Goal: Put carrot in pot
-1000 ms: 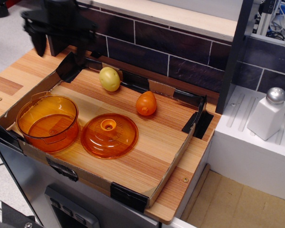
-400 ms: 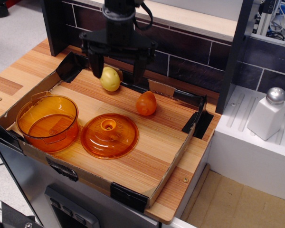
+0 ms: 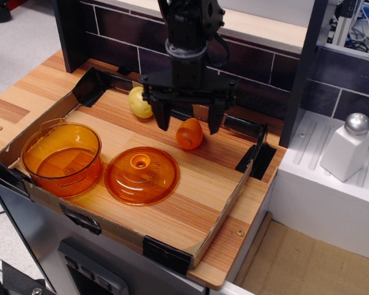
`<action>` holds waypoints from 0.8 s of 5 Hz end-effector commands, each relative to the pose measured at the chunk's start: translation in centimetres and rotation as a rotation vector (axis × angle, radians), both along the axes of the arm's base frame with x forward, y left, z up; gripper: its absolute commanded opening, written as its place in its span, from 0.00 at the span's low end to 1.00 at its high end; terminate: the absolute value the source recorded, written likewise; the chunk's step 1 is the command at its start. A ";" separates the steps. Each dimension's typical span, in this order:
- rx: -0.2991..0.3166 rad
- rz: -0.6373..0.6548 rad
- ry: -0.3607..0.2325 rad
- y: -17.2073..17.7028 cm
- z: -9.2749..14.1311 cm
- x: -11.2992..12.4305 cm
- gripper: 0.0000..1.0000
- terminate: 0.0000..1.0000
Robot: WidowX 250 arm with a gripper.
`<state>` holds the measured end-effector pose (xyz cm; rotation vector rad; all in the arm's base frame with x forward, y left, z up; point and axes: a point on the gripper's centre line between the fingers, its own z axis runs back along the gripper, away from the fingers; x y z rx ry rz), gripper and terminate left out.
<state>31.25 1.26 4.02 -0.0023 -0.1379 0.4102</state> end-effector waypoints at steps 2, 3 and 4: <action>0.044 0.018 -0.025 0.3 -1.8 1.1 1.00 0.00; 0.059 0.017 -0.039 0.1 -2.1 1.1 1.00 0.00; 0.053 -0.002 -0.042 -0.2 -2.1 1.1 0.00 0.00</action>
